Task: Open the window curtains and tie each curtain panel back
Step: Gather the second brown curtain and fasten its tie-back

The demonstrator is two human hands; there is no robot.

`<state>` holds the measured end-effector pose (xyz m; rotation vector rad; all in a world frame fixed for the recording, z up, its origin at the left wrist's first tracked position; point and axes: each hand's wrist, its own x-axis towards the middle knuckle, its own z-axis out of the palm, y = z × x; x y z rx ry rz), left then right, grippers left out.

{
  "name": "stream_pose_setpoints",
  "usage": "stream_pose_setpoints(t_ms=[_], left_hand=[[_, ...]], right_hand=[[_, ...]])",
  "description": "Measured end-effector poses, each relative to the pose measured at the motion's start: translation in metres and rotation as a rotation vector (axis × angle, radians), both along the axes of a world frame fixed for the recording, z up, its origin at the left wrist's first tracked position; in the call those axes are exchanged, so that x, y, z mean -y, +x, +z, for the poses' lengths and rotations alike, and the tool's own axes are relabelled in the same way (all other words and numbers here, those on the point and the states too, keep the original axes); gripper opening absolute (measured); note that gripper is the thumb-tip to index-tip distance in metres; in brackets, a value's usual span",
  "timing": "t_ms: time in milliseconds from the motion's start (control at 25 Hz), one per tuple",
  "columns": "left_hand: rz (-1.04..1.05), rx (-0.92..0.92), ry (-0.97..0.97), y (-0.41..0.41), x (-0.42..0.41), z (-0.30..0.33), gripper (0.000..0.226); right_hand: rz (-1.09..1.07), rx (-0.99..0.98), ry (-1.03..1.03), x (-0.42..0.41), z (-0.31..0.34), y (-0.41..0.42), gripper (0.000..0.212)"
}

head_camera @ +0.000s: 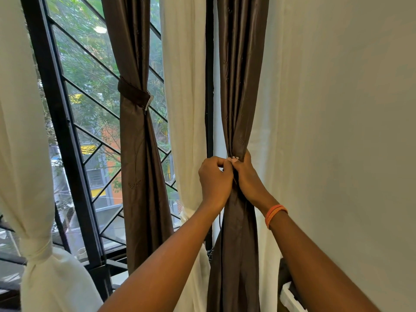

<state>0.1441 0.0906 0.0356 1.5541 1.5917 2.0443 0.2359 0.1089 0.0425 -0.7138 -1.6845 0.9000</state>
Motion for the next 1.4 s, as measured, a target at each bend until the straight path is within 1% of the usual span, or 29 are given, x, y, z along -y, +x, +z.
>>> stream_pose_setpoints(t_ms=[80,160,200,240,320,400,480,520,560,640,760,840,880,920,960,1000,1040,1080,1120,1160,1240,1320,1360,1400], left_hand=[[0.004,-0.005,0.003,0.001,0.002,0.001,0.020],[0.017,-0.048,0.001,0.003,0.002,0.000,0.017],[-0.007,-0.055,-0.019,0.004,0.002,-0.001,0.017],[-0.065,-0.031,-0.061,0.004,0.000,-0.002,0.022],[-0.253,0.078,-0.176,0.000,-0.002,0.001,0.037],[-0.418,0.174,-0.215,-0.008,-0.004,0.004,0.037],[-0.461,0.236,-0.180,-0.018,-0.007,0.010,0.031],[-0.433,0.221,-0.170,-0.022,-0.008,0.013,0.028],[-0.390,0.183,-0.169,-0.024,-0.010,0.016,0.027],[-0.336,0.093,-0.178,-0.026,-0.012,0.018,0.031],[-0.258,-0.016,-0.175,-0.034,-0.011,0.020,0.029],[-0.234,-0.012,-0.139,-0.040,-0.010,0.024,0.019],[-0.240,-0.011,-0.097,-0.042,-0.011,0.027,0.018],[-0.213,-0.038,-0.037,-0.042,-0.013,0.032,0.026],[-0.140,-0.099,0.016,-0.038,-0.015,0.037,0.036],[-0.030,-0.168,0.077,-0.032,-0.016,0.043,0.041],[0.075,-0.230,0.163,-0.022,-0.015,0.051,0.040],[0.129,-0.292,0.266,-0.011,-0.016,0.056,0.035],[0.105,-0.348,0.359,0.002,-0.019,0.061,0.031],[0.013,-0.367,0.399,0.014,-0.023,0.064,0.029],[-0.173,-0.330,0.320,0.033,-0.039,0.065,0.026],[-0.194,-0.272,0.181,0.053,-0.063,0.060,0.029],[-0.188,-0.250,0.097,0.062,-0.078,0.056,0.035],[-0.190,-0.225,0.004,0.071,-0.095,0.051,0.044]], right_hand=[[-0.088,0.031,0.066,-0.001,-0.005,0.000,0.027],[-0.144,0.030,0.121,-0.003,-0.009,0.000,0.026],[-0.168,0.027,0.140,-0.004,-0.010,-0.001,0.025],[-0.185,0.028,0.154,-0.004,-0.010,-0.002,0.024],[-0.192,0.037,0.161,-0.005,-0.011,-0.005,0.025],[-0.164,0.053,0.123,-0.008,-0.012,-0.009,0.025],[-0.152,0.037,0.053,-0.013,-0.009,-0.011,0.018],[-0.154,0.006,0.012,-0.014,-0.004,-0.013,0.015],[-0.154,-0.041,-0.003,-0.016,0.003,-0.015,0.018],[-0.141,-0.110,0.058,-0.018,0.019,-0.022,0.038],[-0.141,-0.016,0.168,-0.018,0.037,-0.040,0.059],[-0.127,0.045,0.202,-0.026,0.039,-0.047,0.062],[-0.127,0.067,0.202,-0.030,0.040,-0.047,0.063],[-0.125,0.073,0.193,-0.034,0.041,-0.046,0.066],[-0.132,0.066,0.178,-0.037,0.042,-0.043,0.069],[-0.132,0.047,0.163,-0.041,0.044,-0.038,0.072],[-0.122,0.022,0.146,-0.042,0.047,-0.031,0.069],[-0.100,-0.016,0.147,-0.044,0.049,-0.023,0.060],[-0.087,-0.044,0.160,-0.046,0.053,-0.014,0.045],[-0.102,-0.047,0.179,-0.049,0.056,-0.004,0.034],[-0.219,-0.033,0.210,-0.058,0.063,0.018,0.034],[-0.454,-0.020,0.320,-0.080,0.065,0.046,0.026],[-0.579,-0.026,0.363,-0.095,0.064,0.061,0.018],[-0.686,-0.046,0.360,-0.108,0.061,0.076,0.019]])
